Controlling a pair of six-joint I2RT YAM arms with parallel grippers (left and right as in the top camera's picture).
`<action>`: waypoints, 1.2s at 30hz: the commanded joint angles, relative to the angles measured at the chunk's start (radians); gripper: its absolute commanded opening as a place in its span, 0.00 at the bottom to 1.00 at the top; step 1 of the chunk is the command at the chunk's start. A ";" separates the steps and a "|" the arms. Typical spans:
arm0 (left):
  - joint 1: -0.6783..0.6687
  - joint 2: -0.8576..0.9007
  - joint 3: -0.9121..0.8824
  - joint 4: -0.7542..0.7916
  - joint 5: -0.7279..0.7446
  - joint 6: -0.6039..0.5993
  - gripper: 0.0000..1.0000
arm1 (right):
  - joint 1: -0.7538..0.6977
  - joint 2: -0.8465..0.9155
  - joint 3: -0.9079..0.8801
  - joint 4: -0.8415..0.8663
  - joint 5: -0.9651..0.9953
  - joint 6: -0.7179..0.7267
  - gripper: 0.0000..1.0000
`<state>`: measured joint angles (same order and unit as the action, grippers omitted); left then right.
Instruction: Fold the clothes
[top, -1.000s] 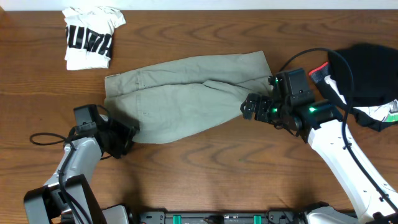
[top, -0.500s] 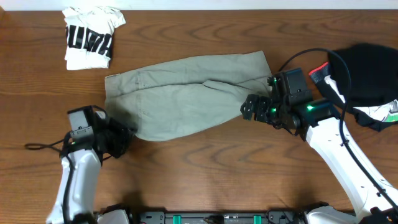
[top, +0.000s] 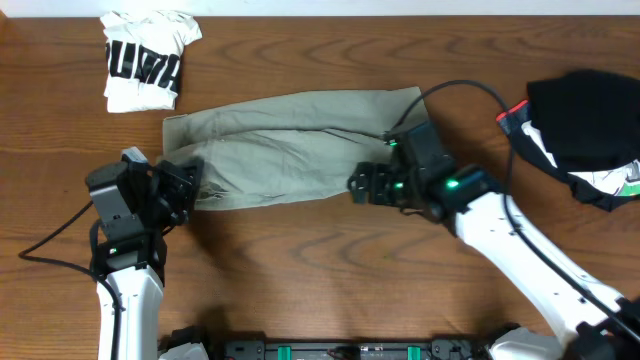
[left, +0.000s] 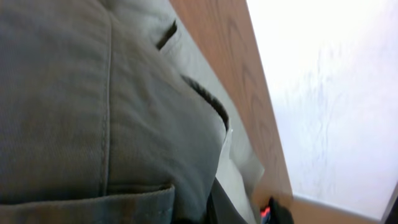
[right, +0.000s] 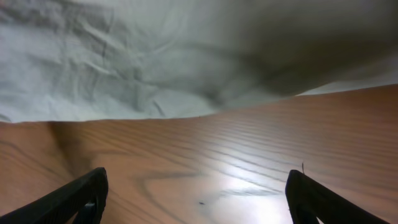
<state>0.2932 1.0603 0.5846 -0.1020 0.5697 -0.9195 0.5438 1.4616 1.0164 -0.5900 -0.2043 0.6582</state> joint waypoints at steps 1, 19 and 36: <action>0.002 0.004 0.019 0.027 -0.071 -0.021 0.06 | 0.048 0.044 0.002 0.030 0.032 0.164 0.89; 0.002 0.004 0.019 0.085 -0.085 -0.021 0.06 | 0.219 0.291 0.002 0.348 0.100 0.632 0.86; 0.002 0.004 0.019 0.081 -0.067 -0.021 0.06 | 0.206 0.291 0.002 0.386 0.408 0.657 0.91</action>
<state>0.2935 1.0645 0.5846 -0.0257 0.4984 -0.9428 0.7559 1.7515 1.0164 -0.2123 0.1242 1.3018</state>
